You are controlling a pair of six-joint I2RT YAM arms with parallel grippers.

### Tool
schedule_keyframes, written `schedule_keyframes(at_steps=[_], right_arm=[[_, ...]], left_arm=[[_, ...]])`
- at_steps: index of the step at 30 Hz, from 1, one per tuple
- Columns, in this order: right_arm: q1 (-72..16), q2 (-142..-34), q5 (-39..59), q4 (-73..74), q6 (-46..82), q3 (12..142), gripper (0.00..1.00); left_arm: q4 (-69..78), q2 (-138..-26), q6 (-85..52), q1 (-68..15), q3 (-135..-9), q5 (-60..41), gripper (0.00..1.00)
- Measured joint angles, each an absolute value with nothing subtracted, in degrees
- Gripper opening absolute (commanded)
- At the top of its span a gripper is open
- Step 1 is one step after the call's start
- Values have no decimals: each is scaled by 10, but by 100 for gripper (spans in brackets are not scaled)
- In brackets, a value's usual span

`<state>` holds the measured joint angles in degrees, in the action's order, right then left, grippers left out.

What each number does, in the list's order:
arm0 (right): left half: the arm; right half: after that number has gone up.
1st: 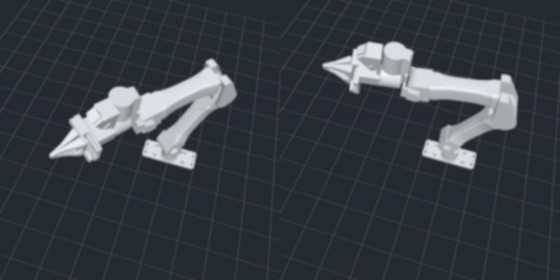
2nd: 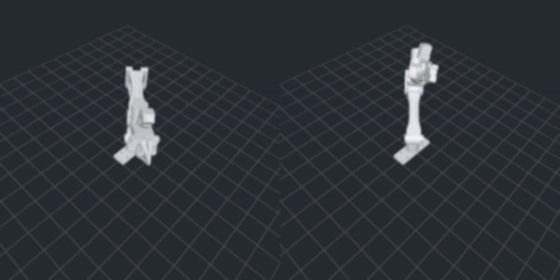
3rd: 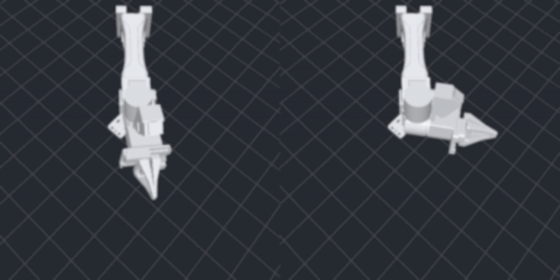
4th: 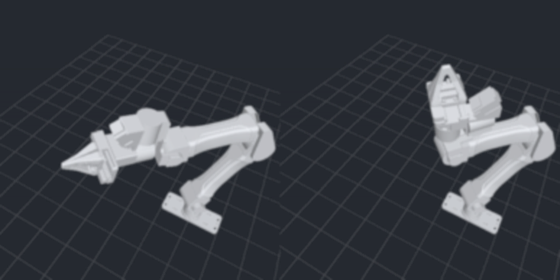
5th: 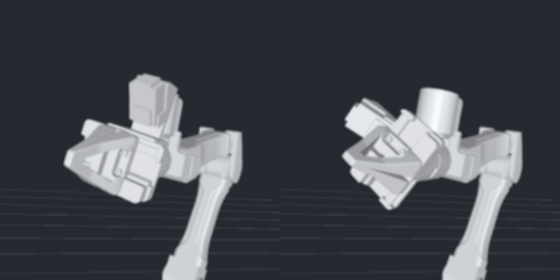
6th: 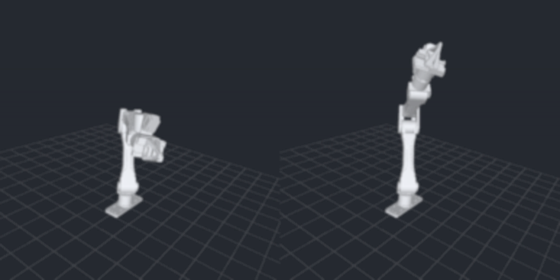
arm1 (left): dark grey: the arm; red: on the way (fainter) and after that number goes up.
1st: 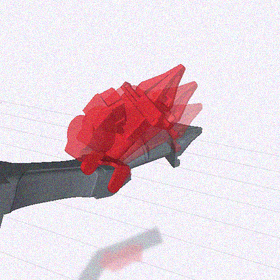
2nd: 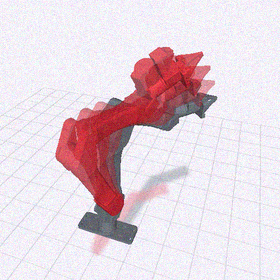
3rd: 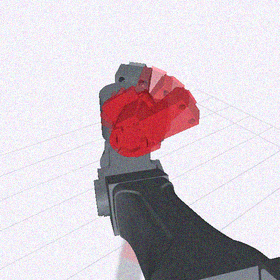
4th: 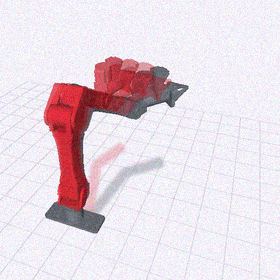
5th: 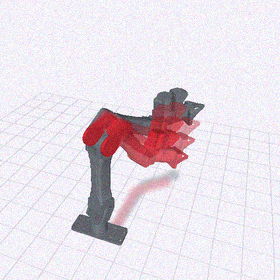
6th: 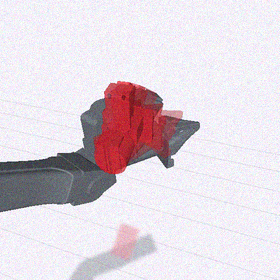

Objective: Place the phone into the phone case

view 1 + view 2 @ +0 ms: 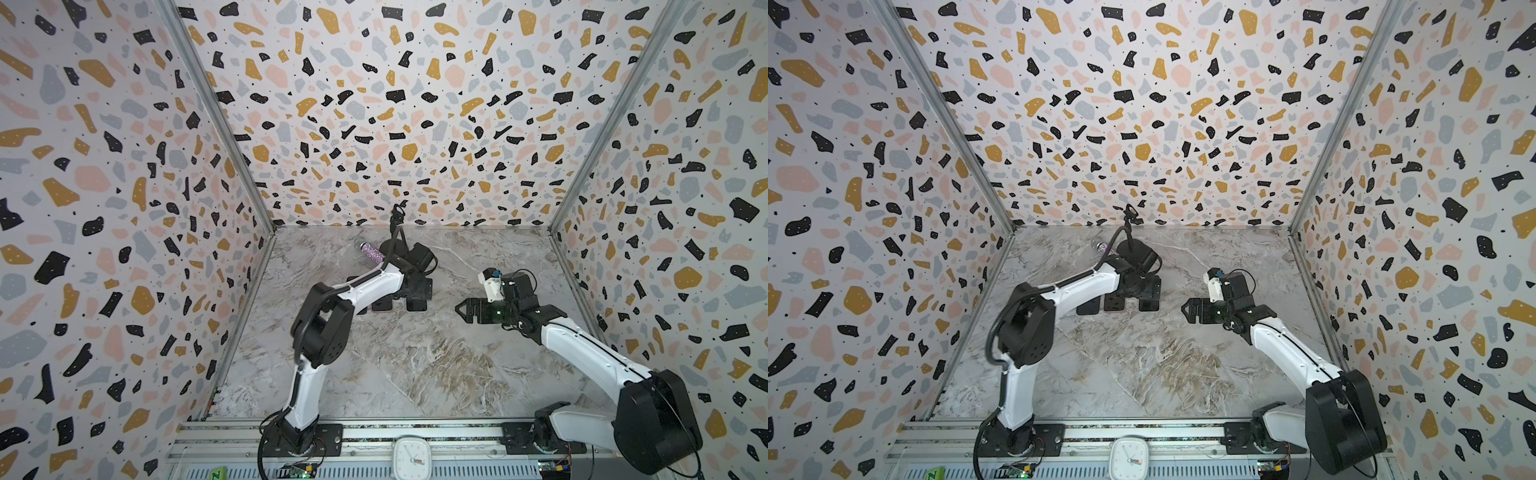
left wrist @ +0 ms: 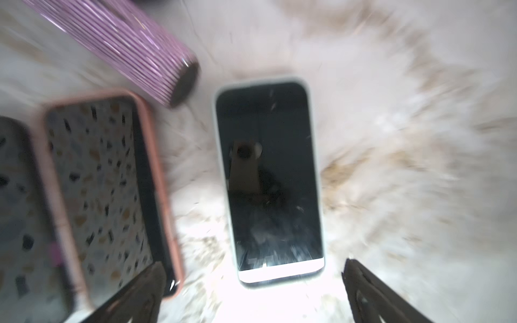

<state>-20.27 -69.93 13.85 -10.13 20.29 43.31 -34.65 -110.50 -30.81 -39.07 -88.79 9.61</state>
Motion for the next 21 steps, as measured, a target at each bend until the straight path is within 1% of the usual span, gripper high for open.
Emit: schedule_keyframes(at_steps=[4, 5, 6, 7, 9, 11, 14, 16, 18, 20, 21], right_arm=[[-204, -678, -12, -12, 185, 392, 91], [-207, -676, -55, 33, 169, 368, 90], [-209, -676, -91, 83, 151, 343, 89], [-211, -679, -131, 147, 126, 306, 89], [-213, -694, -188, 259, 72, 239, 93], [-208, -725, -220, 333, 19, 196, 96], [-178, -755, -211, 450, -26, 159, 95], [-156, -776, -202, 542, -38, 131, 99], [-131, -813, -188, 653, -41, 94, 99], [-103, -847, -156, 726, -37, 55, 99], [-93, -859, -147, 747, -35, 46, 99]], left_arm=[[-212, -888, -260, -390, -692, 163, 99], [-163, -831, -234, -390, -632, 188, 94], [-127, -791, -210, -390, -586, 212, 91], [-79, -747, -181, -387, -528, 249, 86], [-4, -693, -133, -361, -436, 284, 84], [55, -667, -104, -275, -358, 267, 84], [136, -657, -85, -133, -279, 242, 83], [187, -671, -67, -89, -251, 229, 82], [247, -700, -58, -67, -232, 211, 82], [338, -726, -51, -45, -197, 183, 83], [371, -732, -50, -36, -180, 173, 81]])
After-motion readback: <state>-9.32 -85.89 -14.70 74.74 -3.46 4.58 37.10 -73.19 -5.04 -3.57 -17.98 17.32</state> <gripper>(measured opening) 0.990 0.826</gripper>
